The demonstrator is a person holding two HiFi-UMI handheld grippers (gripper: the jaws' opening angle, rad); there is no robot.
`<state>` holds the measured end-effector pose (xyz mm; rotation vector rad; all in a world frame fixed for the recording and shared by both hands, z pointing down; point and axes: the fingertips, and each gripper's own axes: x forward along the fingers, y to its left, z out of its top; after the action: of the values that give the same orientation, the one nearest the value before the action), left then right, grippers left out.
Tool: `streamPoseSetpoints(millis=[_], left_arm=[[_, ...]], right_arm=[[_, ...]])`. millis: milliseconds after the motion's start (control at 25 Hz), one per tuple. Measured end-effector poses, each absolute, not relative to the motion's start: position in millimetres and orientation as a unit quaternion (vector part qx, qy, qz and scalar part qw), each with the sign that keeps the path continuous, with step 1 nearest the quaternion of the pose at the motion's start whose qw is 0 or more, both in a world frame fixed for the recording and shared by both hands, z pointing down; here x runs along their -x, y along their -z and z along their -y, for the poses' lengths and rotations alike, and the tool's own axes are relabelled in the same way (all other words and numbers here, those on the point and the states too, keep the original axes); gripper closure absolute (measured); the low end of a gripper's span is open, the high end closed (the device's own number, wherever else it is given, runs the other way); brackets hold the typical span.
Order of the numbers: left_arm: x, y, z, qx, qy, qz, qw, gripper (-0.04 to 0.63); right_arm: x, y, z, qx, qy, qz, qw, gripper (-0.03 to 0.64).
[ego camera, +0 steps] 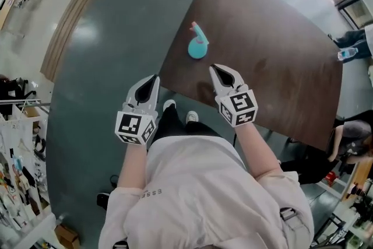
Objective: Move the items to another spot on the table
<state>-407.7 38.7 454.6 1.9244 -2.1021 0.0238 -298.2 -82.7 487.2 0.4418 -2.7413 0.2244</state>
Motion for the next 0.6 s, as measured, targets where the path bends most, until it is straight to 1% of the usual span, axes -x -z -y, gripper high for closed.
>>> streamPoseSetpoints(millis=[200,240,440,520,600], left_arm=[[429.1,-471.3,1.1,-0.695,-0.010,0.699,0.168,0.578],[431.8,-473.9,9.0,-0.701,-0.011,0.691,0.173,0.578],[439.4,-478.7,44.6,-0.727,-0.011,0.661,0.187,0.578],[440.9,-484.1,51.4,-0.732,-0.011,0.653,0.195,0.578],[444.2,-489.9,55.8,-0.738,-0.017,0.644,0.202,0.578]], right_arm=[[319.7,-502.1,113.2,-0.180,-0.091,0.960,0.194,0.625],[324.2,-504.7,118.0,-0.183,-0.094,0.958,0.197,0.603],[343.8,-515.8,142.1,-0.204,-0.102,0.952,0.203,0.416],[350.2,-526.0,146.8,-0.207,-0.104,0.950,0.210,0.391],[359.2,-533.1,149.3,-0.204,-0.106,0.949,0.215,0.388]])
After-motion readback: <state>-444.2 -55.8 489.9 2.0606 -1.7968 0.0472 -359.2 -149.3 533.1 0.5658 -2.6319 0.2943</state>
